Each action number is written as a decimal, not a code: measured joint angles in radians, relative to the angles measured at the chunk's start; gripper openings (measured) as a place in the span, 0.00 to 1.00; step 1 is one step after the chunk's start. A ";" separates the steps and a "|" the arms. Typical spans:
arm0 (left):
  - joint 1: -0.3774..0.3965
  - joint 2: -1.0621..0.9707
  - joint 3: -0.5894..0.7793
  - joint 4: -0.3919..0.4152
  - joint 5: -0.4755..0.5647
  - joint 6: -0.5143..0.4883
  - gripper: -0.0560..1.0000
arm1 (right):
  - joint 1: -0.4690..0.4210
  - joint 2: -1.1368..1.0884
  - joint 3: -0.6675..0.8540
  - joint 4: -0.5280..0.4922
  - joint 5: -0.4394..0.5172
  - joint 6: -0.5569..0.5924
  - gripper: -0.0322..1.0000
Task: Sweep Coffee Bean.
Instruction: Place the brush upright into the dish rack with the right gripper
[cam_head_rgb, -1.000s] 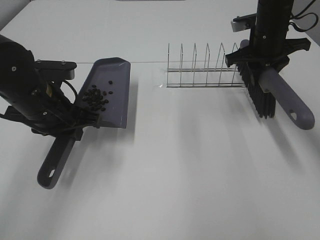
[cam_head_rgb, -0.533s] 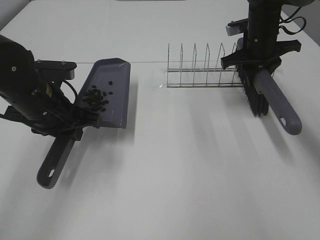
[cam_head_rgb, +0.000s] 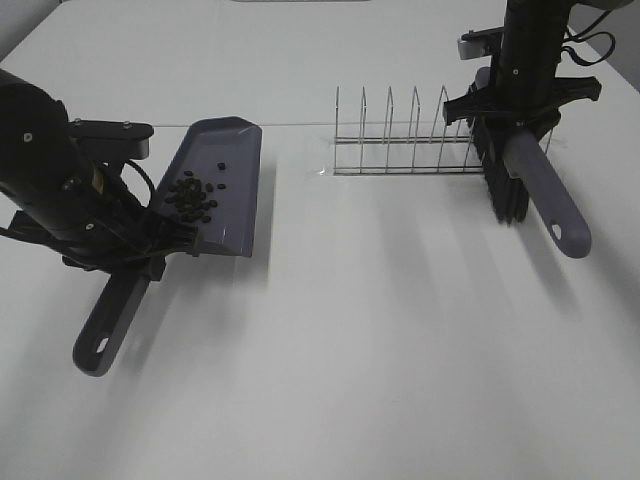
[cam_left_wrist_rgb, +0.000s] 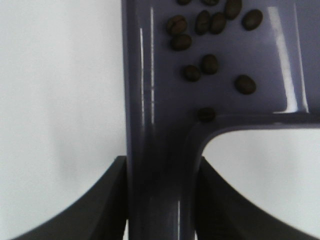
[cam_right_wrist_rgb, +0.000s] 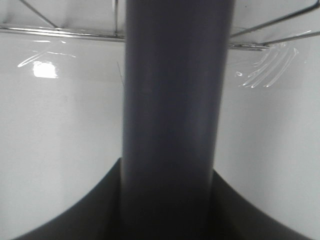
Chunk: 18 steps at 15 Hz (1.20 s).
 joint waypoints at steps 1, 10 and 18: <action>0.000 0.000 -0.003 0.001 0.000 0.000 0.40 | -0.001 -0.007 0.000 0.015 0.000 -0.002 0.37; 0.000 0.000 -0.004 0.001 0.002 0.000 0.40 | -0.034 0.045 -0.011 0.080 0.007 -0.070 0.37; 0.000 0.000 -0.004 0.001 0.002 0.000 0.40 | -0.035 0.030 -0.010 0.040 0.002 -0.062 0.37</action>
